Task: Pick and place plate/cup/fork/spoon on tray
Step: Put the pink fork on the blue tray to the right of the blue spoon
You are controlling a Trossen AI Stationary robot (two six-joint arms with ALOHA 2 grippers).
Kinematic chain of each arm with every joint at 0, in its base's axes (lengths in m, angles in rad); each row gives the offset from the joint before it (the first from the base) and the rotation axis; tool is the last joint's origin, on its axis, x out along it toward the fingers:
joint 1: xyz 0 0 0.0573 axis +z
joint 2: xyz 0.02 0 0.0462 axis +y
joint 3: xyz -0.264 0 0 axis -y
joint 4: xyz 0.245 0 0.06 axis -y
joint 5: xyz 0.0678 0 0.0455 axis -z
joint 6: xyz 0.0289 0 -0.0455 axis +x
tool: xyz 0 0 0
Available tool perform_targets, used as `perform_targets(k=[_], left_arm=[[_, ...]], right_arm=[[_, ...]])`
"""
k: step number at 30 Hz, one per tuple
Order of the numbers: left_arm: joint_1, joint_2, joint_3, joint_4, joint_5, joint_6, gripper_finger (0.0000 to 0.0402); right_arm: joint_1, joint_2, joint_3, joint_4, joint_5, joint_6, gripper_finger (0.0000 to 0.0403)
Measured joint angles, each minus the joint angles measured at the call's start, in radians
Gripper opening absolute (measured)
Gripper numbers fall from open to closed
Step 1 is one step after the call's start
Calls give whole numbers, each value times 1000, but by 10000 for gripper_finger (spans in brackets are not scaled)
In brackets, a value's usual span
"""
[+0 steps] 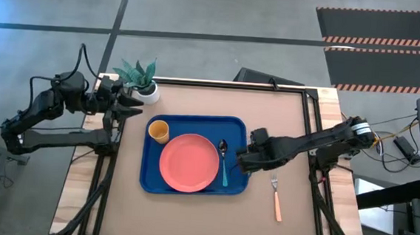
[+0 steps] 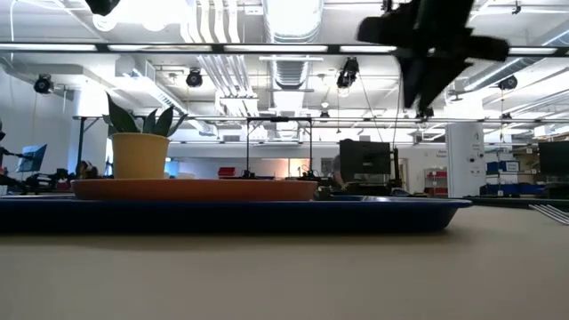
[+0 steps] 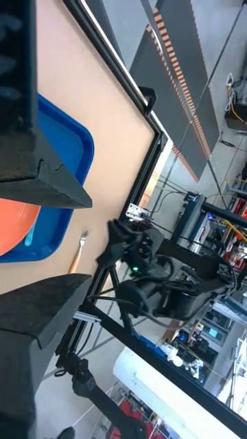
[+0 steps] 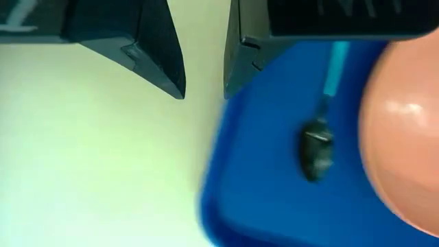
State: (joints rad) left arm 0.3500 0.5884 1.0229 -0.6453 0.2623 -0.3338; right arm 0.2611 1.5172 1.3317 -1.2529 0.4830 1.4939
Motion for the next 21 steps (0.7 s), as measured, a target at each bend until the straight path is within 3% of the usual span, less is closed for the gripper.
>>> perform_targets(k=[6, 13, 21], left_arm=[[0, 7, 0, 0, 0, 0, 149], [0, 19, 0, 5, -6, -31, 149], [0, 38, 0, 14, -8, -47, 149]], right_arm=[[12, -75, -24, -106, -119, -19, 91], [59, -77, -51, -144, -241, -66, 91], [137, -69, -116, -151, -441, 13, 112]])
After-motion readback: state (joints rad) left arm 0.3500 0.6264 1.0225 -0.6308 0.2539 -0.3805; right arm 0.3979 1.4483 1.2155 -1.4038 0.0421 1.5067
